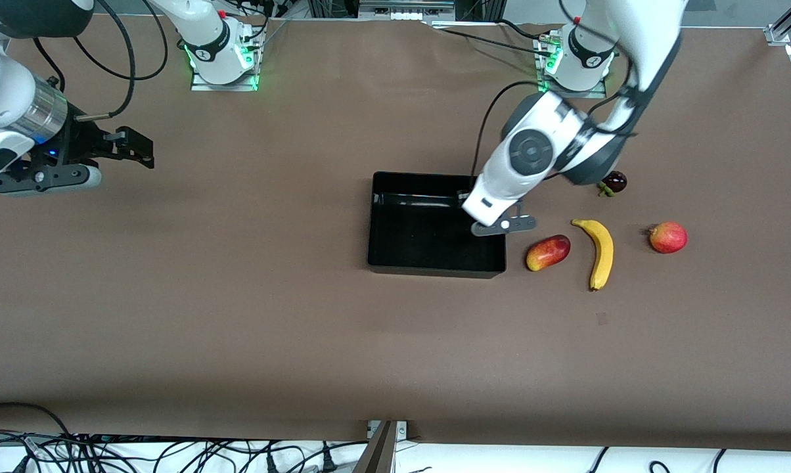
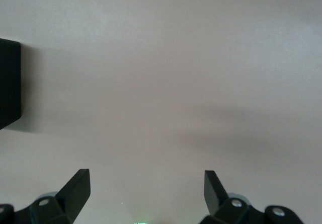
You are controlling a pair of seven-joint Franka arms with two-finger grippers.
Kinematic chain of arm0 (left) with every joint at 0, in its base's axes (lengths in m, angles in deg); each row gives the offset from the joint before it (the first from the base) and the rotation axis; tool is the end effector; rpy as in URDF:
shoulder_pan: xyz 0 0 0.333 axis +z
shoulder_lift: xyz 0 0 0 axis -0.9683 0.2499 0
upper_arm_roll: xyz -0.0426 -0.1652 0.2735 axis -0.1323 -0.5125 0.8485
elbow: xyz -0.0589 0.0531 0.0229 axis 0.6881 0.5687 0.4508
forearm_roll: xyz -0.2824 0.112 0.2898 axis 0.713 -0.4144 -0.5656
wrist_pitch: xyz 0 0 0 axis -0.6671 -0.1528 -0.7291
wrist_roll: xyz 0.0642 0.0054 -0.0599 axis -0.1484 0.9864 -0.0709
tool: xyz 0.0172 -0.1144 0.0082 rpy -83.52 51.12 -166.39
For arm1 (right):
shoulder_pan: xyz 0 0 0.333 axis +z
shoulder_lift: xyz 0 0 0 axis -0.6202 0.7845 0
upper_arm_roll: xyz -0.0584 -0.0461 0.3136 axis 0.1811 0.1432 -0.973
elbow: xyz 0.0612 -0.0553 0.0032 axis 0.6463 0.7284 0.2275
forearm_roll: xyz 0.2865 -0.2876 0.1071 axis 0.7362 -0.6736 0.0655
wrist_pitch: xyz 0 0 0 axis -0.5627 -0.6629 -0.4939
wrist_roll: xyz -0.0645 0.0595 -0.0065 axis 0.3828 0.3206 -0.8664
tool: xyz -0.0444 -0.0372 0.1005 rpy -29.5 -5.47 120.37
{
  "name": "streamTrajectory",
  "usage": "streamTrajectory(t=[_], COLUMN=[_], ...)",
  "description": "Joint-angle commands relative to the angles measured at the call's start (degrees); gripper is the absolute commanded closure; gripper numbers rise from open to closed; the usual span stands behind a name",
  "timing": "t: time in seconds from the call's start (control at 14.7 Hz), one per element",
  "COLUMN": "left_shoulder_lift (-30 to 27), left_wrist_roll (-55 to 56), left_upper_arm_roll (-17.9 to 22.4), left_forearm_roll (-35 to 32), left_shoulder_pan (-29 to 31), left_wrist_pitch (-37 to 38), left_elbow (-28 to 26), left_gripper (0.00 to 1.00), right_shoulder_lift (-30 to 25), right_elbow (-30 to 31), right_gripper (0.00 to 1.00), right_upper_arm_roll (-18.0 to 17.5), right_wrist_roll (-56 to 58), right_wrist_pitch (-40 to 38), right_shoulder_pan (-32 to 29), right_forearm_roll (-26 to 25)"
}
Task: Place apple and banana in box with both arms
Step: 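Release the apple into the box and move the left gripper to the banana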
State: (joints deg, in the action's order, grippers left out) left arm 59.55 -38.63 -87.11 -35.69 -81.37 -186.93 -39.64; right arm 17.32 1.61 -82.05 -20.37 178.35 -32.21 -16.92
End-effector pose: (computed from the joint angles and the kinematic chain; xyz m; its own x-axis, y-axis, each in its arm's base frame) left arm 0.5349 -0.3483 0.2454 0.9677 0.1737 -0.1829 0.1779 -0.9840 0.0063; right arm 0.5927 0.0817 0.5786 0.9884 0.1227 -0.0899 0.1238 -0.9923 0.0067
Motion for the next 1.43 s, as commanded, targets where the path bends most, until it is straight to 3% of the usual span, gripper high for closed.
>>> streamTrajectory(t=[0.0, 0.07, 0.14, 0.2, 0.34, 0.54, 0.82, 1.16, 1.36], left_shoulder_lift=[4.91, 5.70, 5.71, 5.54, 4.23, -1.12, -2.82, 0.78, 4.99], left_wrist_roll=[6.90, 8.92, 9.90, 10.00, 9.91, 8.77, -14.45, -38.66, -49.38], left_upper_arm_roll=[-0.20, -0.20, -0.20, -0.20, -0.38, -0.38, -0.29, -0.03, 0.06], left_forearm_roll=[-5.35, -6.84, -8.42, -9.05, -9.05, -9.05, -8.44, -9.14, -9.23], left_shoulder_pan=[-1.62, -2.32, -2.68, -2.68, -2.07, -0.06, 9.16, 22.61, 29.20], left_wrist_pitch=[-4.89, -4.99, -4.99, -4.73, -3.94, 3.41, 18.63, 17.69, 6.57], left_elbow=[-0.11, -0.12, -0.12, -0.12, 0.23, 2.94, 11.04, 10.35, 6.67], left_gripper=[0.71, 0.57, 0.14, 0.00, 0.00, 0.00, 0.00, 0.00, 0.00], right_shoulder_lift=[-0.45, -0.37, -0.37, -0.37, 0.42, 0.43, 0.43, 0.43, 0.43], right_elbow=[-0.78, -0.78, -0.87, -0.78, -0.87, -0.87, -0.87, -0.87, -0.87], right_gripper=[0.00, 0.00, 0.00, 0.00, 0.00, 0.00, 0.00, 0.00, 0.00], right_upper_arm_roll=[0.03, 0.03, 0.03, 0.03, 0.29, 0.29, 0.29, 0.29, 0.29], right_wrist_roll=[0.38, 0.12, 0.03, 0.03, -0.06, -0.15, -0.23, -0.23, -0.23], right_wrist_pitch=[-0.99, -0.55, -0.64, -0.99, -0.90, -0.20, -0.02, -0.02, -0.02], right_shoulder_pan=[-0.23, -0.15, -0.14, -0.32, -0.58, -0.67, -0.58, -0.67, -0.67], right_forearm_roll=[-0.97, -0.89, -0.71, -0.80, -0.62, -0.80, -0.71, -0.53, -0.36])
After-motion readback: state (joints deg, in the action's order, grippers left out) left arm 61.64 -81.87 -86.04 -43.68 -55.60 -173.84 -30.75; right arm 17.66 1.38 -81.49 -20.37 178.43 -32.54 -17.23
